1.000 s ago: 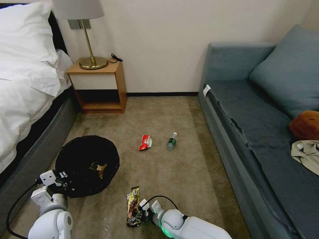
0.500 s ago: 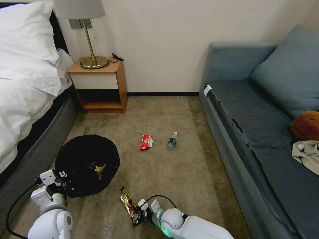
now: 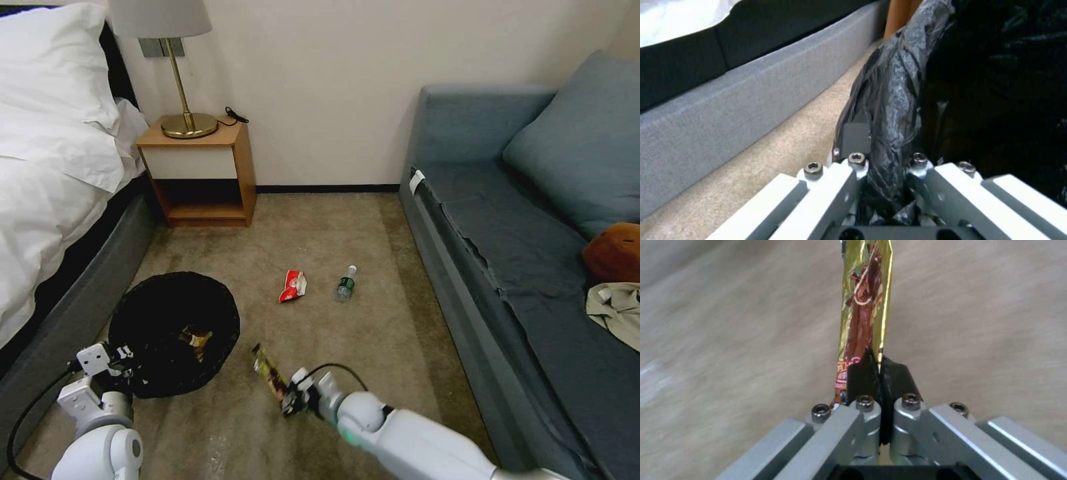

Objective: Pick up the trash bin, then pick up the garbage on the floor and place it into the trash bin.

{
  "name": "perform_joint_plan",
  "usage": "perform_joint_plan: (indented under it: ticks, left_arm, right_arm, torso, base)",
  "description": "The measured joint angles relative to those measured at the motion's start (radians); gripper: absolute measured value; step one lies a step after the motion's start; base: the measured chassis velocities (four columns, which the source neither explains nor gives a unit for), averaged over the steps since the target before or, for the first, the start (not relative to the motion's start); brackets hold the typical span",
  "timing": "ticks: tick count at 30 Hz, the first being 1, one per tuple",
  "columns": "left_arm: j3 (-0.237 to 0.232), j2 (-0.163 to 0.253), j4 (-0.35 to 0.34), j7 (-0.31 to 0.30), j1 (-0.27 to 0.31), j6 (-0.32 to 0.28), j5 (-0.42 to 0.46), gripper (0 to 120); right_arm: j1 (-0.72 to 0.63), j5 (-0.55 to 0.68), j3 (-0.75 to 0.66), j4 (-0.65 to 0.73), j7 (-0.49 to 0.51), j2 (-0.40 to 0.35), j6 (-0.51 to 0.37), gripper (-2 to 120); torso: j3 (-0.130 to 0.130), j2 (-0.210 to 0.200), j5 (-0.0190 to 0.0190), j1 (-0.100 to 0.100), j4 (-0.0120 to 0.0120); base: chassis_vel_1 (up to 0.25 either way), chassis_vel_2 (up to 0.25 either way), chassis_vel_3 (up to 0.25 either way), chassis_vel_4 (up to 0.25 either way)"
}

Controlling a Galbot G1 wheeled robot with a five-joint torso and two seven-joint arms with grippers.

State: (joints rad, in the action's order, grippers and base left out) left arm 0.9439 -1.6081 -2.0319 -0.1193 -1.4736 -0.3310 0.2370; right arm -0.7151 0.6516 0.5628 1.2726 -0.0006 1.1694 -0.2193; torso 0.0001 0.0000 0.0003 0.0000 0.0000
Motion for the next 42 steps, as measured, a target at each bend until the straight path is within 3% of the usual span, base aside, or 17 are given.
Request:
perform_joint_plan:
  ticks: [7,11,17,19,28,42]
  left_arm:
    - [-0.008,0.000,-0.004,0.003,-0.013,0.006,0.009,2]
    - [-0.014,0.000,-0.004,0.008,-0.016,0.006,0.007,2]
    - [-0.023,0.000,-0.004,0.010,-0.019,0.008,0.006,2]
    - [-0.029,0.001,-0.004,0.010,-0.020,0.008,0.016,2]
    - [-0.035,0.005,0.008,0.010,-0.016,0.001,0.032,2]
    - [-0.058,0.006,0.026,0.018,-0.015,-0.008,0.052,2]
  right_arm:
    - [0.053,0.069,-0.140,0.136,0.007,-0.134,0.008,0]
    - [0.068,0.106,-0.183,0.206,0.025,-0.156,0.005,0]
    - [0.103,0.264,-0.203,0.408,0.083,-0.181,-0.041,0]
    - [0.109,0.358,-0.167,0.516,0.135,-0.163,-0.065,0]
    - [0.131,0.451,-0.036,0.604,0.223,-0.023,-0.070,0]
    - [0.146,0.366,0.079,0.403,0.211,0.146,-0.026,0]
  torso:
    - [0.000,0.000,-0.0002,0.000,-0.0003]
    - [0.000,0.000,-0.0001,0.000,-0.0001]
    - [0.000,0.000,-0.0003,0.000,-0.0001]
    - [0.000,0.000,-0.0005,0.000,-0.0002]
    - [0.000,0.000,-0.0004,0.000,0.0003]
    - [0.000,0.000,-0.0005,0.000,0.0001]
  base:
    - [0.000,0.000,0.000,0.000]
    - [0.000,0.000,0.000,0.000]
    - [0.000,0.000,0.000,0.000]
    - [0.000,0.000,0.000,0.000]
    - [0.000,0.000,0.000,0.000]
    - [0.000,0.000,0.000,0.000]
